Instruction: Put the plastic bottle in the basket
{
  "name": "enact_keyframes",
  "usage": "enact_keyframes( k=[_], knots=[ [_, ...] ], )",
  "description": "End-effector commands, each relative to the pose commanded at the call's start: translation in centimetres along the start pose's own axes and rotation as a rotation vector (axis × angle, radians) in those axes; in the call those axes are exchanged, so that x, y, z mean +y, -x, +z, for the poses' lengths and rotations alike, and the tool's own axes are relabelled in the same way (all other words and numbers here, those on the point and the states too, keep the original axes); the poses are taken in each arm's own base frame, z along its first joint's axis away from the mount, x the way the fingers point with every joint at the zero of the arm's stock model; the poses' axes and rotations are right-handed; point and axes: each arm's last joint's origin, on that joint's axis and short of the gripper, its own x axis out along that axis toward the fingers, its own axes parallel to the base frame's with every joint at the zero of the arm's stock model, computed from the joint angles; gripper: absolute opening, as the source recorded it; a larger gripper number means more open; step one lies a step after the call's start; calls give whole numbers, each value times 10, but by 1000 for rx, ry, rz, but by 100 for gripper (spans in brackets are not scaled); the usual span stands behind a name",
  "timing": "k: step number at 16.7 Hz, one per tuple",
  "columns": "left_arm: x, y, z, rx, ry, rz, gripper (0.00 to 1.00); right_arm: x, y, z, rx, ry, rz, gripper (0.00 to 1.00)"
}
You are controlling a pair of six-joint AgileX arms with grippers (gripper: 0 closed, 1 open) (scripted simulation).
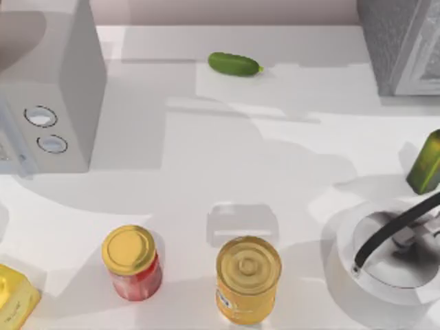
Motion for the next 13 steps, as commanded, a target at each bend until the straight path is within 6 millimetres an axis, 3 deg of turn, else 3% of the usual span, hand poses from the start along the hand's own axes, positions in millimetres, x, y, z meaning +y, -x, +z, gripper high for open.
enact_keyframes(
  k=[8, 13],
  knots=[
    [0, -21, -5, 4, -43, 2, 0, 0, 0, 0, 0, 0, 0, 100],
    [2, -37, -18, 5, -8, -6, 0, 0, 0, 0, 0, 0, 0, 100]
  ],
)
